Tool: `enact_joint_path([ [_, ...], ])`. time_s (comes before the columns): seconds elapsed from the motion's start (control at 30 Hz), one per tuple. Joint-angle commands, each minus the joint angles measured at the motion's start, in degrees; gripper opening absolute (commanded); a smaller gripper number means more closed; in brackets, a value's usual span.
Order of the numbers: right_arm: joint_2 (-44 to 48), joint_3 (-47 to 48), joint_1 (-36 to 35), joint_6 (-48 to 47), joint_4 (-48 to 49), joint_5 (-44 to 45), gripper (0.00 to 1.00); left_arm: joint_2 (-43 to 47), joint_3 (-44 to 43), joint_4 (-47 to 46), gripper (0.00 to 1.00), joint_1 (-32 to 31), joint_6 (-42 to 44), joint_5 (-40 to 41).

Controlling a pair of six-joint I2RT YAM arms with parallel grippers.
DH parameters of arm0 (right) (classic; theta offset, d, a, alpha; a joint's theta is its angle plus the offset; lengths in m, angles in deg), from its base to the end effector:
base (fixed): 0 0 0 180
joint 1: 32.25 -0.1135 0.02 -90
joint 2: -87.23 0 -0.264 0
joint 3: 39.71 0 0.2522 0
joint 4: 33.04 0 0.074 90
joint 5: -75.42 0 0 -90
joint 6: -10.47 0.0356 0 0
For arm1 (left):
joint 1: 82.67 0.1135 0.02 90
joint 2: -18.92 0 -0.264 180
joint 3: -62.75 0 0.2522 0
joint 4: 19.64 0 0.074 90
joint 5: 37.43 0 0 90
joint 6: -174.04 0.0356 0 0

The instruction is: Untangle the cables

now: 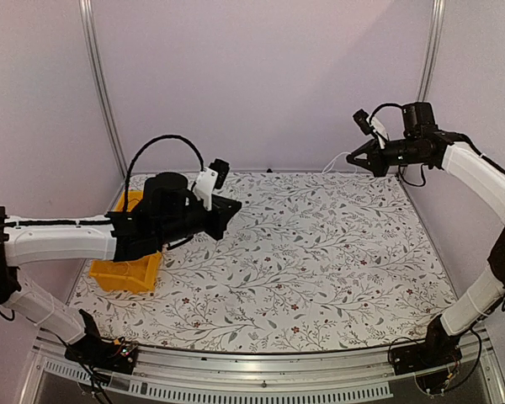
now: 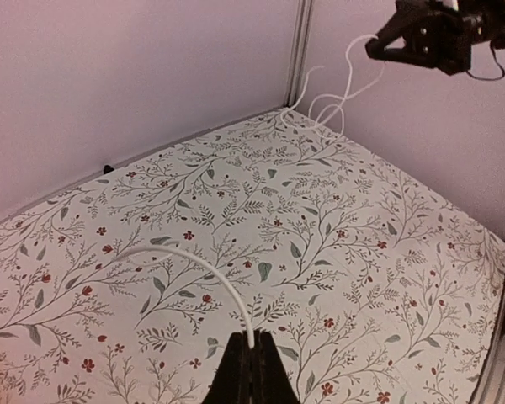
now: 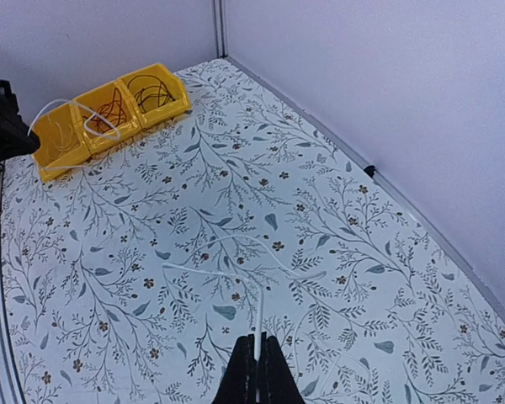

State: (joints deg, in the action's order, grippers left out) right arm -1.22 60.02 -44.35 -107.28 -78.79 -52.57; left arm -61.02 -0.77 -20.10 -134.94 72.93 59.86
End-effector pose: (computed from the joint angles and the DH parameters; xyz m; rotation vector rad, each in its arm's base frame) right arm 0.3321 0.0936 0.3690 -1.0455 1.7965 0.5509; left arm 0.1999 -0.2510 0.2721 0.5811 1.8068 -0.6482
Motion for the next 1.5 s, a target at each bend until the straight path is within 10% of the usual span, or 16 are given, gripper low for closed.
enact_joint_path([
  [0.0, 3.24, -8.78, -2.96, -2.69, 1.11, -7.38, 0.00, 4.00, -4.63, 24.04, 0.00, 4.63, -9.78, 6.94],
  [0.37, -1.73, -16.09, -9.72, -5.90, 1.11, -10.72, 0.00, 16.74, -5.37, 55.16, 0.00, 11.58, -29.23, 19.79],
  [0.77, -3.58, -16.60, -9.88, -6.65, 0.17, -12.88, 0.00, 30.28, 2.43, 67.90, 0.00, 14.97, -52.91, 31.61],
  [1.47, -4.05, -16.60, -9.93, -7.40, -0.52, -12.45, 0.00, 28.75, 19.41, 42.88, 0.00, 25.23, -52.54, 19.73],
])
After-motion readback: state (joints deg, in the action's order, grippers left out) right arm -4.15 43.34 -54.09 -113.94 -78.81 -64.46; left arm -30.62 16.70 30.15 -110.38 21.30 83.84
